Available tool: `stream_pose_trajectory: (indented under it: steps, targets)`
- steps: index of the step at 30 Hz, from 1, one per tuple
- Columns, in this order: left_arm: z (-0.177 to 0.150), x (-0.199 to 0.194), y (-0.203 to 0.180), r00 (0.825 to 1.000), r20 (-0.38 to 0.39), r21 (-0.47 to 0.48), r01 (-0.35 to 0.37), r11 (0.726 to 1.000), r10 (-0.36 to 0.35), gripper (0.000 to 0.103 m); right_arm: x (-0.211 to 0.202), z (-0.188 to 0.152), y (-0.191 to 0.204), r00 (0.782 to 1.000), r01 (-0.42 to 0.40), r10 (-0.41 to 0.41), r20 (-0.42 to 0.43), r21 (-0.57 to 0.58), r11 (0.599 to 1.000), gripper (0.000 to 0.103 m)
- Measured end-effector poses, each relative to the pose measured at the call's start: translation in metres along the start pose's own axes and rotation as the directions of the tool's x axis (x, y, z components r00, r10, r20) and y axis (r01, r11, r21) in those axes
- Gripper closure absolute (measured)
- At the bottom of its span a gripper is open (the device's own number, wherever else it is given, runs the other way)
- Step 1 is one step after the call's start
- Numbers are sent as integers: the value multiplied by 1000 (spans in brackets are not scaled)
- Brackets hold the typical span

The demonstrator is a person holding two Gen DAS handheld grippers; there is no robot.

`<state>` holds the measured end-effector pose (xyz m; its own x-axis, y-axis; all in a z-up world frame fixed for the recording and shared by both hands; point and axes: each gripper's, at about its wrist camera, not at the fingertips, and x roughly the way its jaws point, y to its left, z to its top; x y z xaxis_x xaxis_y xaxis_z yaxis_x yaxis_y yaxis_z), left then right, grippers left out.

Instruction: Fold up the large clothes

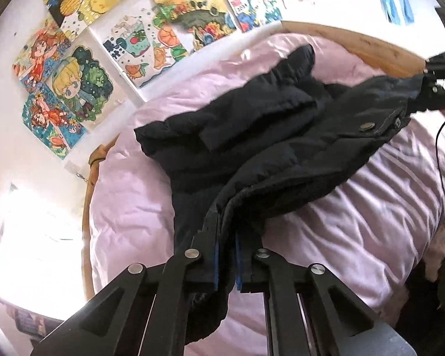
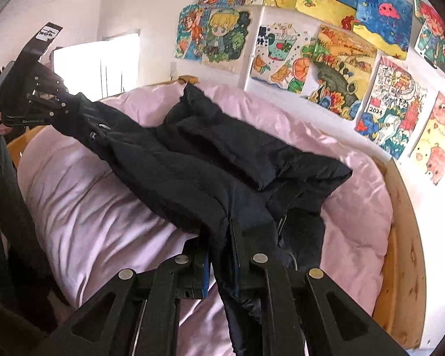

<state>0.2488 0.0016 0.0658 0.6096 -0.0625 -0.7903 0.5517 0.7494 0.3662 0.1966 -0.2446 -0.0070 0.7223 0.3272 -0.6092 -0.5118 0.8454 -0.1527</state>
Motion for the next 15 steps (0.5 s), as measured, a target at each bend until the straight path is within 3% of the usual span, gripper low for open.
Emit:
stream_pose_trajectory:
  steps: [7, 15]
  targets:
    - [46, 13, 39, 997, -21, -40, 69, 997, -70, 97, 17, 53, -46, 997, -65, 66, -27, 51, 997, 92]
    - [92, 68, 84, 992, -34, -75, 117, 990, -120, 97, 68, 104, -110, 984, -149, 162, -80, 141, 979, 92]
